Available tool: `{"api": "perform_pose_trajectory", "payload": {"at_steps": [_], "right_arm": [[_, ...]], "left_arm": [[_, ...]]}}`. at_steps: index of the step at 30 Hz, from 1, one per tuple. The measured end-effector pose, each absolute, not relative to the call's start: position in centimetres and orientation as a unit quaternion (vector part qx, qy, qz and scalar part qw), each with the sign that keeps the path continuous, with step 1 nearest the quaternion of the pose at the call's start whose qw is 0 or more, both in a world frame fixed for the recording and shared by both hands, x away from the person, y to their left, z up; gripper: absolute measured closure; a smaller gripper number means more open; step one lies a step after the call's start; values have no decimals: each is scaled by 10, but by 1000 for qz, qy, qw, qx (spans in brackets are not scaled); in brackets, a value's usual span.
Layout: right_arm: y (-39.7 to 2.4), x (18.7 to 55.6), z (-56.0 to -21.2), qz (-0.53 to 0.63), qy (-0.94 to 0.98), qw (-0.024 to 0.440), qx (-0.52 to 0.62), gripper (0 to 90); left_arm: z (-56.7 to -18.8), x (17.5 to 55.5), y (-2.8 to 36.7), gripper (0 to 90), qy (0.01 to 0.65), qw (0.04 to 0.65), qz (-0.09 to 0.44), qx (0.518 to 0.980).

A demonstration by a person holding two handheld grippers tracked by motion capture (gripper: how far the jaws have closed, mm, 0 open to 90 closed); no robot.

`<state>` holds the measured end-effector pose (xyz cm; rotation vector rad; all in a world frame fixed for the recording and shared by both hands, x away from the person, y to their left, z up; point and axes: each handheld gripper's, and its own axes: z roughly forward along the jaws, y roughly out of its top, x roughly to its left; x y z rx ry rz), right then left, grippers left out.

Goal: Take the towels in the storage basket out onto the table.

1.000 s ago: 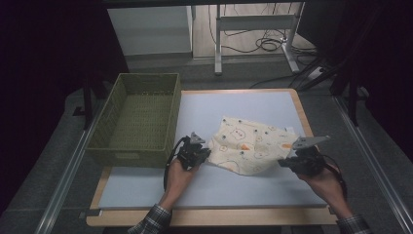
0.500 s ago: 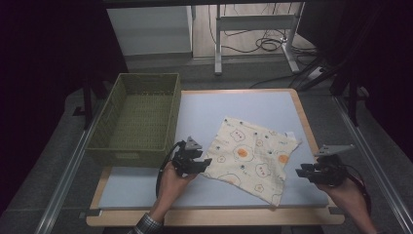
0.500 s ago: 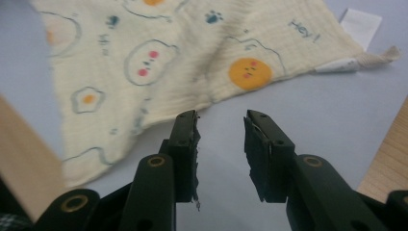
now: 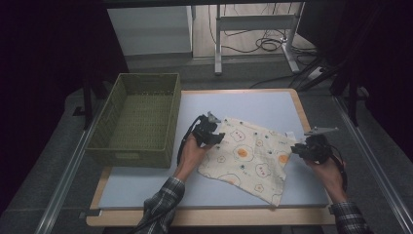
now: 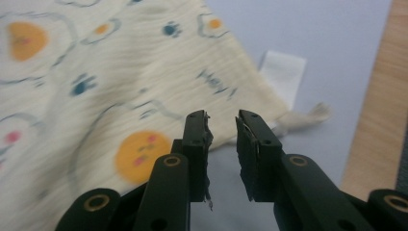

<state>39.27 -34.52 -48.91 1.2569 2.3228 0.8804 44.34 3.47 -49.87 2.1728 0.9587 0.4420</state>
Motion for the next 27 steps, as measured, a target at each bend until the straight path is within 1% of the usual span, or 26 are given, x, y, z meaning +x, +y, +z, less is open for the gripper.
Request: {"api": "perform_pose_trajectory", "payload": {"at_steps": [5,11,15,18,20,22,23,24,25,26,27], "right_arm": [[-348,414,-493,309,808,190,464,737],[-356,425,-493,309,798,192,481,742],[-361,429,-494,314,794,186,487,743],[-360,433,-499,311,797,179,486,690],[-356,435,-504,305,802,177,482,666],[-352,437,-508,292,808,183,479,670],[-352,437,-508,295,806,182,480,720],[-351,436,-508,297,806,176,481,778],[-350,436,-508,298,807,174,479,825],[-348,435,-507,296,809,168,480,853],[-346,435,-506,289,813,173,475,865]], "left_arm": [[-501,481,29,598,379,351,179,837],[-512,513,21,623,386,347,169,838],[-518,527,13,620,387,351,164,837],[-526,533,7,607,392,345,169,836],[-530,535,6,576,391,348,174,834],[-532,537,8,550,400,356,169,827],[-533,538,8,557,403,364,159,824],[-534,538,9,615,406,371,148,822],[-535,537,9,649,410,375,145,819],[-535,535,9,684,412,378,140,817],[-534,535,9,771,412,379,135,818]]}}
